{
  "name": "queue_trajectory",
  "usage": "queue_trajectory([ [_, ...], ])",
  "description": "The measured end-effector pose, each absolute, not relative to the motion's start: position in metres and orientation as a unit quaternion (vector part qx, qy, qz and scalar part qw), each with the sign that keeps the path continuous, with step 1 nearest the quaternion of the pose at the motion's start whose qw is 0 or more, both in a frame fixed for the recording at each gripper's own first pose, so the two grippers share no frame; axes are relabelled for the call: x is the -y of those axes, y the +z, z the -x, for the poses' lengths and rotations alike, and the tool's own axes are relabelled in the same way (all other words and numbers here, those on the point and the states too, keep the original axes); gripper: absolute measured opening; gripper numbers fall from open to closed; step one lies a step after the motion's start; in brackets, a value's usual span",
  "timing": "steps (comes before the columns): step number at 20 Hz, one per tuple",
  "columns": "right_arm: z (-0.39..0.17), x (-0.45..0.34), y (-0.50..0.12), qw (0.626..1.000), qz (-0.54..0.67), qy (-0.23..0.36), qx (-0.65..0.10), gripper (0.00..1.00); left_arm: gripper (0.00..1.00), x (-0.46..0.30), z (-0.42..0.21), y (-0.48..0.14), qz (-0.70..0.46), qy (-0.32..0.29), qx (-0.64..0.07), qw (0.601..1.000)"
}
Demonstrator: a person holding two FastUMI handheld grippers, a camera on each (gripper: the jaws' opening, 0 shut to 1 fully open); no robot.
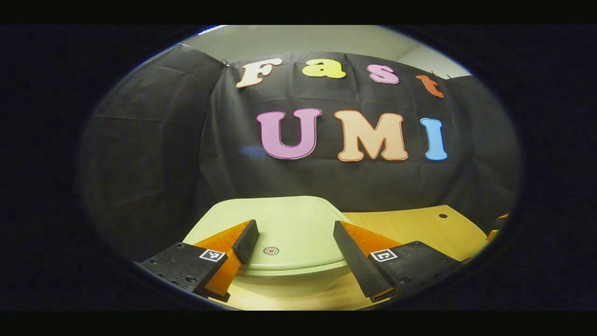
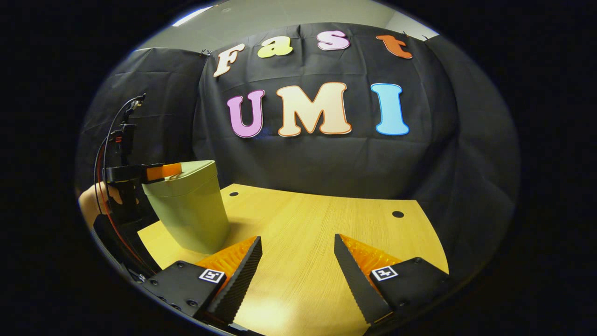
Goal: Press the lid of the desktop garbage bin to open it, pick up the crumpled paper on the desktop and throw it into the bin, then pick up the pop can on the desktop and drop it into the bin, and finally close the garbage bin lid.
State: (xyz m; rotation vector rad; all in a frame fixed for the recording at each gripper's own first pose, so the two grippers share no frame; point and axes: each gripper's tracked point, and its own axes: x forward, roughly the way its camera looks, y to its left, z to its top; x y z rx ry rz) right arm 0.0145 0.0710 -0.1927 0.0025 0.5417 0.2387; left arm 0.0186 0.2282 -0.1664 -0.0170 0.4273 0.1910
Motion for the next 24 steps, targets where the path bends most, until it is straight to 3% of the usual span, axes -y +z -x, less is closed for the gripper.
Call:
queue_trajectory([
  [5, -0.024, -0.073, -0.177, 0.964, -0.011, 0.12, -0.238, 0.98, 0.96, -0.229, -0.021, -0.16, -0.013, 0.096, -0.214, 0.972],
  [8, -0.027, -0.071, -0.16, 0.968, -0.02, 0.123, -0.22, 0.98, 0.95, -0.215, -0.023, -0.152, -0.013, 0.068, -0.21, 0.975],
  [10, -0.03, -0.063, -0.143, 0.973, -0.027, 0.113, -0.197, 0.98, 0.94, -0.197, -0.028, -0.128, 0.001, 0.051, -0.164, 0.985],
  [18, -0.035, -0.006, -0.084, 0.991, -0.039, 0.044, -0.121, 0.98, 0.92, -0.092, -0.039, -0.06, -0.04, -0.002, -0.037, 0.999],
  [24, -0.025, 0.027, -0.074, 0.994, -0.038, 0.011, -0.098, 0.98, 0.91, -0.016, -0.041, -0.074, -0.012, -0.054, -0.045, 0.997],
])
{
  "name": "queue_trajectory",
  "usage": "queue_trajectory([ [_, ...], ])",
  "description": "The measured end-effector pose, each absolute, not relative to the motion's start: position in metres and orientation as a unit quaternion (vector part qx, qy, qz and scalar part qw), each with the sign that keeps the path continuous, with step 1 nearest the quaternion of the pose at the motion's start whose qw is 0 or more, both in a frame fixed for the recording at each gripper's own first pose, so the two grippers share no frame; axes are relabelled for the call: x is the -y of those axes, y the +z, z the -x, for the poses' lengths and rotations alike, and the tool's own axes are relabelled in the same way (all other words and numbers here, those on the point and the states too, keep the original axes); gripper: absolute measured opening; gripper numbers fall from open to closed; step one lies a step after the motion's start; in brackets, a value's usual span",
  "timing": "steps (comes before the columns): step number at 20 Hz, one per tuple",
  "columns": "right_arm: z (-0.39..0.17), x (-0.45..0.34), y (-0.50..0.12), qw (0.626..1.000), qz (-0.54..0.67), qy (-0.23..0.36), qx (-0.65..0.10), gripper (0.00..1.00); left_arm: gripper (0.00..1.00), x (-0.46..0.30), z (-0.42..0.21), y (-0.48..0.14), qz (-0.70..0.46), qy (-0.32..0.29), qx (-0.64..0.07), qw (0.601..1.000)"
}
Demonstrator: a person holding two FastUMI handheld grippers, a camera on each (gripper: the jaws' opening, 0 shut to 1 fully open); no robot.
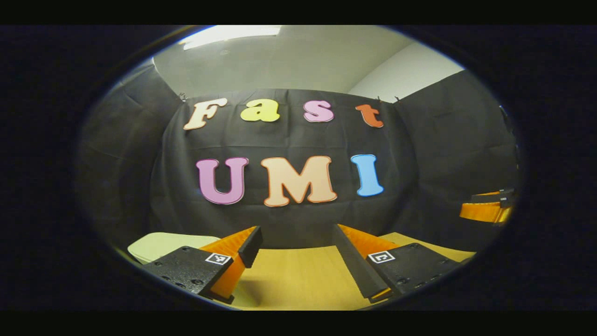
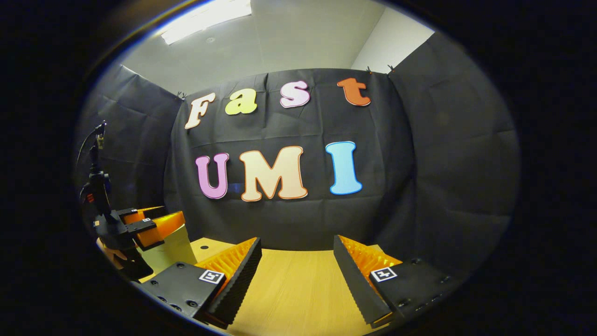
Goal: Press the lid of the desktop garbage bin to open it, pick up the crumpled paper on the desktop and throw it into the bin, then pick up the pop can on the desktop and drop it into the bin, and finally close the garbage bin lid.
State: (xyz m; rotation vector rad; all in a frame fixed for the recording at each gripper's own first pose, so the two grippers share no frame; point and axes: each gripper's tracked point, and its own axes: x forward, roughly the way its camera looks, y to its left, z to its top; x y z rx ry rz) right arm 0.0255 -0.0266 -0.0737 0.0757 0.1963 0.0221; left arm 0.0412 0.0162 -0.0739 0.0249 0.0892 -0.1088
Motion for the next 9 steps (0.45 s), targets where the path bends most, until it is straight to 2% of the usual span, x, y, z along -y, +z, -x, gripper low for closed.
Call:
queue_trajectory([
  [7, -0.02, 0.046, -0.075, 0.994, -0.043, -0.006, -0.097, 0.98, 0.93, 0.004, -0.046, -0.09, 0.009, -0.073, -0.072, 0.995],
  [8, -0.021, 0.048, -0.075, 0.995, -0.04, -0.007, -0.096, 0.98, 0.98, 0.004, -0.048, -0.091, 0.011, -0.072, -0.074, 0.995],
  [9, -0.021, 0.05, -0.075, 0.995, -0.036, -0.01, -0.095, 0.98, 0.94, 0.003, -0.049, -0.091, 0.01, -0.071, -0.076, 0.995],
])
